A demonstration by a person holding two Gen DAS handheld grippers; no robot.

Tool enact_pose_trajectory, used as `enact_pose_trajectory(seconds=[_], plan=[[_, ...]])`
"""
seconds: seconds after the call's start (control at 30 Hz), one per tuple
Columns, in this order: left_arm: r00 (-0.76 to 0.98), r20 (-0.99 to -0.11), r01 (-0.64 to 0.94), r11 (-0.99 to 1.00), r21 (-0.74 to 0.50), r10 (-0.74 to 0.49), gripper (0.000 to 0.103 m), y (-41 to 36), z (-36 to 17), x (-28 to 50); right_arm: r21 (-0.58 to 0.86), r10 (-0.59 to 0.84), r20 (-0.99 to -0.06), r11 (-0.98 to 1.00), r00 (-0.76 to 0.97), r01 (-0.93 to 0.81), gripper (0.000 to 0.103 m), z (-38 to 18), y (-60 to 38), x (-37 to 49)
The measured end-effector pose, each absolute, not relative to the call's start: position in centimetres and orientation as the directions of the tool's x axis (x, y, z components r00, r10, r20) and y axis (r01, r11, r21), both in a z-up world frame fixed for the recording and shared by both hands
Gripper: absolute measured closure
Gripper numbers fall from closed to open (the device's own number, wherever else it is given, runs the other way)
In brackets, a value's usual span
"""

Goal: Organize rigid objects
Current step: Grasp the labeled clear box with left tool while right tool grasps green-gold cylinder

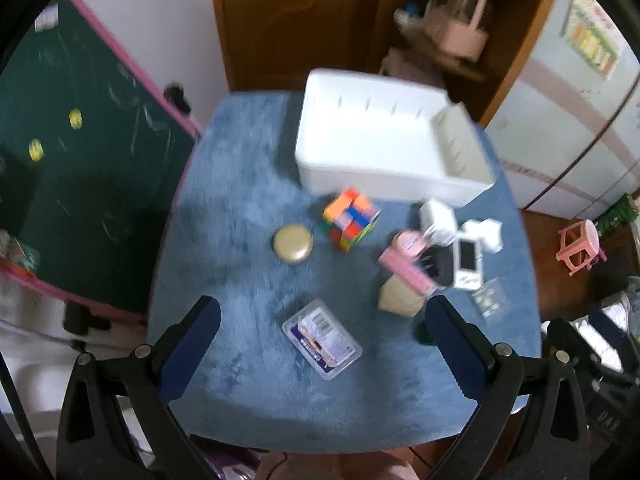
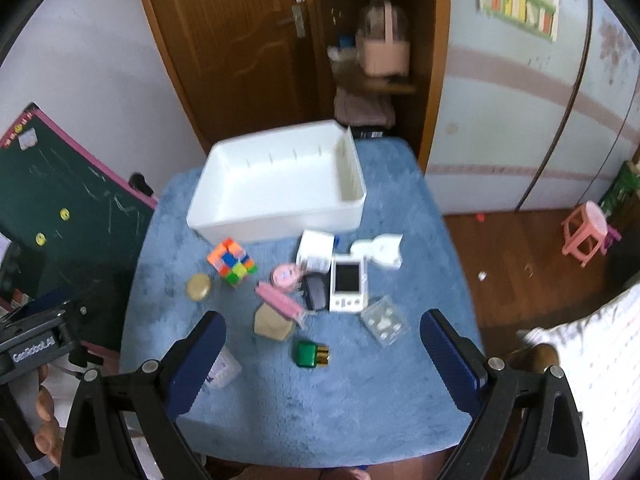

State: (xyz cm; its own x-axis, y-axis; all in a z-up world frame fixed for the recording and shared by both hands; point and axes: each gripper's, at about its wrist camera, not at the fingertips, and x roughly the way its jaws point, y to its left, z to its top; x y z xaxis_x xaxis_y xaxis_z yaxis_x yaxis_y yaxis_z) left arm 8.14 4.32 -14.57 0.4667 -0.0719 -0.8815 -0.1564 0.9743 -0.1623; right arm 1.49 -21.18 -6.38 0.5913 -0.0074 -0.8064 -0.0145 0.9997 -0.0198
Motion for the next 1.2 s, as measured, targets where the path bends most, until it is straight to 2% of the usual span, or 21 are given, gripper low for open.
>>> enact_pose_trajectory(seconds=[0.2,0.4,0.5,0.57,0.6,0.8,0.93,1.2], plan=[[0.353,-0.930,-0.227,0.955,-0.193,-0.104,0.002,4.9,-21.5,9.6,-0.021,-0.009,-0.851,1.000,0.525,-0.018,0.005,-13.7,-20.8,3.0],[0.244,-0.970,-0.310,0.945,-0.101,-0.024,0.002,4.3,-27.0,10.9,0.002,0.005,-0.887,1.000,0.462,-0.009,0.005,-20.1,-20.8,4.4],[0.207,-0.978,-0.348,0.932,-0.102,-0.030,0.002,4.4,-29.2,11.2,0.006,0.002,-0.899,1.000,0.438,0.008,0.005,-22.5,-20.9,5.2],[0.202,-0.979,-0.368,0.923,-0.111,-0.037,0.002,4.6,-30.0,11.2,-0.006,-0.011,-0.908,1.000,0.419,0.015,0.008,-23.9,-20.9,5.7],[0.195,-0.980,-0.384,0.917,-0.108,-0.034,0.002,4.7,-30.5,11.3,-0.009,-0.015,-0.913,1.000,0.408,0.017,0.012,-24.5,-20.9,6.0],[0.193,-0.980,-0.443,0.887,-0.127,-0.043,0.002,5.6,-32.7,11.3,-0.009,-0.020,-0.930,0.999,0.368,0.033,0.013,-27.2,-21.3,7.0],[0.187,-0.980,-0.493,0.857,-0.148,-0.062,0.002,6.8,-34.4,11.2,-0.002,-0.014,-0.941,0.999,0.338,0.037,0.023,-28.5,-21.7,7.6],[0.122,-0.988,-0.542,0.827,-0.149,-0.098,0.002,8.4,-37.7,11.3,-0.080,-0.075,-0.935,0.997,0.346,0.000,0.027,-29.9,-21.0,7.8]])
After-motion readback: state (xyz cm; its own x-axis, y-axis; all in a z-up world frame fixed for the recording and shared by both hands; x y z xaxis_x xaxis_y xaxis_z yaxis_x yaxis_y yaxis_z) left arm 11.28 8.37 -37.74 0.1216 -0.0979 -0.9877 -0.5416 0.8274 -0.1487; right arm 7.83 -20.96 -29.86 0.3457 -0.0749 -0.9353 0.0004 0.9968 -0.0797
